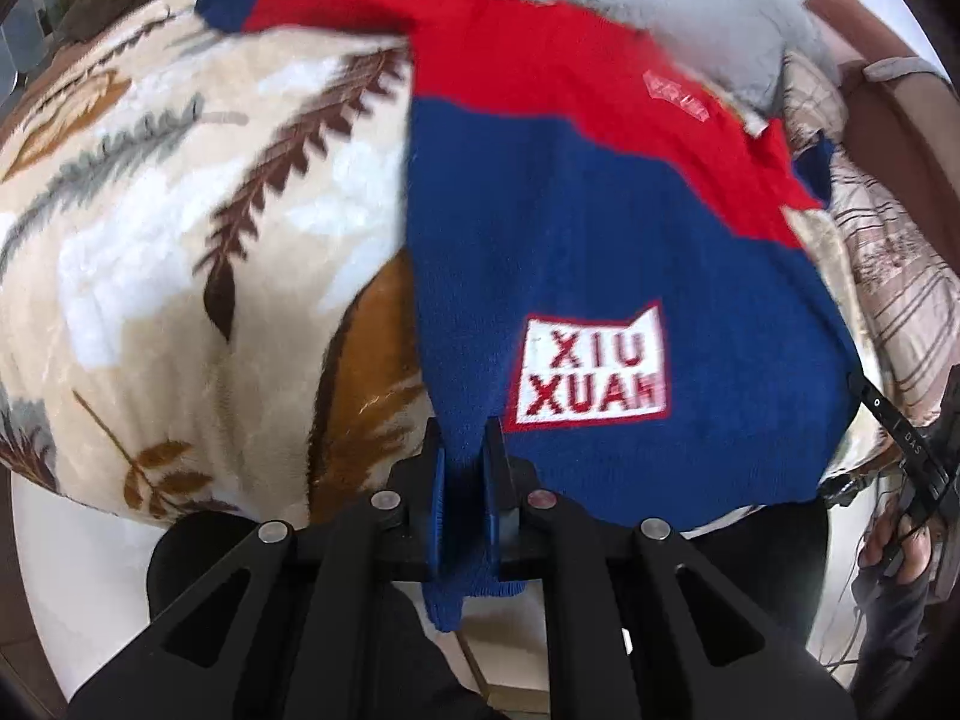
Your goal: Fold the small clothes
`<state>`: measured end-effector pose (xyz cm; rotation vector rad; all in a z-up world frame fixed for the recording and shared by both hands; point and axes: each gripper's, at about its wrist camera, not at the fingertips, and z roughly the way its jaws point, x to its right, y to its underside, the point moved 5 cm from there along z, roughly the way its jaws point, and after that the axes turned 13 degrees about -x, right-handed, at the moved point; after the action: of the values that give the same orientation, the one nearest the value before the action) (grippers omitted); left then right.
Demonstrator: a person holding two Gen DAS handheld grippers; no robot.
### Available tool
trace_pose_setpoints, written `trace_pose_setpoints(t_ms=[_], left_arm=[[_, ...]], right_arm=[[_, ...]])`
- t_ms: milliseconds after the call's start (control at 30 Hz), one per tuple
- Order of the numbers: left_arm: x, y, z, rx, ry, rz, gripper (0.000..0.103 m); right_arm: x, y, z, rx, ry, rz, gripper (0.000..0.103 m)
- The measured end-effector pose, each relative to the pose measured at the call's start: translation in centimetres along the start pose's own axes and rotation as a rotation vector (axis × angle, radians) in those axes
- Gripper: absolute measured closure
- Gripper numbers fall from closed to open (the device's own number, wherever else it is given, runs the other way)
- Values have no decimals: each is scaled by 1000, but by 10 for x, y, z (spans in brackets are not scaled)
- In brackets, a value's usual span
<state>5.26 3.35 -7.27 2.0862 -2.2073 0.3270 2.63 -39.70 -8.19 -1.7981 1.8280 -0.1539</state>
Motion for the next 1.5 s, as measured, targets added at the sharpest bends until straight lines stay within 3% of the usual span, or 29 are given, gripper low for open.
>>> trace_pose_setpoints(t_ms=[167, 233, 333, 400, 433, 500, 700, 733, 767, 933, 1067, 1100, 1133, 1233, 1300, 1400, 1500], left_arm=[[-3, 1, 1, -12, 40, 17, 92], [-4, 1, -7, 1, 59, 35, 91], [-5, -11, -21, 52, 70, 54, 89], [-4, -30, -26, 91, 63, 49, 79], [-3, -44, -25, 108, 69, 37, 69], [0, -67, -20, 121, 76, 2, 64], [6, -114, 2, 123, 76, -68, 64], [8, -118, 6, 123, 64, -77, 64], [9, -120, 6, 125, 61, -80, 64], [5, -122, 10, 163, 24, -74, 65], [11, -122, 8, 174, -19, -38, 65], [11, -123, 4, 176, -13, -38, 65], [12, -123, -3, 189, 5, -39, 65], [22, -132, -27, 246, 61, -25, 64], [31, -140, -33, 266, 70, -8, 57], [43, -154, -22, 268, 42, 12, 51], [47, -163, 9, 186, 11, 7, 51]], right_arm=[[16, 10, 27, -57, -39, 73, 98], [18, 6, 24, -64, -58, 86, 91], [22, -14, 11, -4, -79, 105, 88], [26, -36, 11, 26, -91, 126, 80], [28, -50, 16, 33, -96, 138, 74], [29, -70, 29, 26, -96, 159, 71], [27, -111, 81, -15, -72, 207, 71], [24, -115, 86, -15, -78, 198, 77], [20, -118, 88, -11, -67, 184, 95], [24, -133, 65, 97, -30, 154, 97], [44, -124, 92, -17, 22, 177, 96], [42, -125, 88, -8, 31, 165, 95], [39, -127, 82, 3, 41, 167, 88], [24, -135, 53, 103, 14, 137, 87], [13, -136, 47, 114, -8, 99, 87], [1, -139, 60, 77, 14, 62, 87], [8, -134, 92, -27, 72, 78, 90]])
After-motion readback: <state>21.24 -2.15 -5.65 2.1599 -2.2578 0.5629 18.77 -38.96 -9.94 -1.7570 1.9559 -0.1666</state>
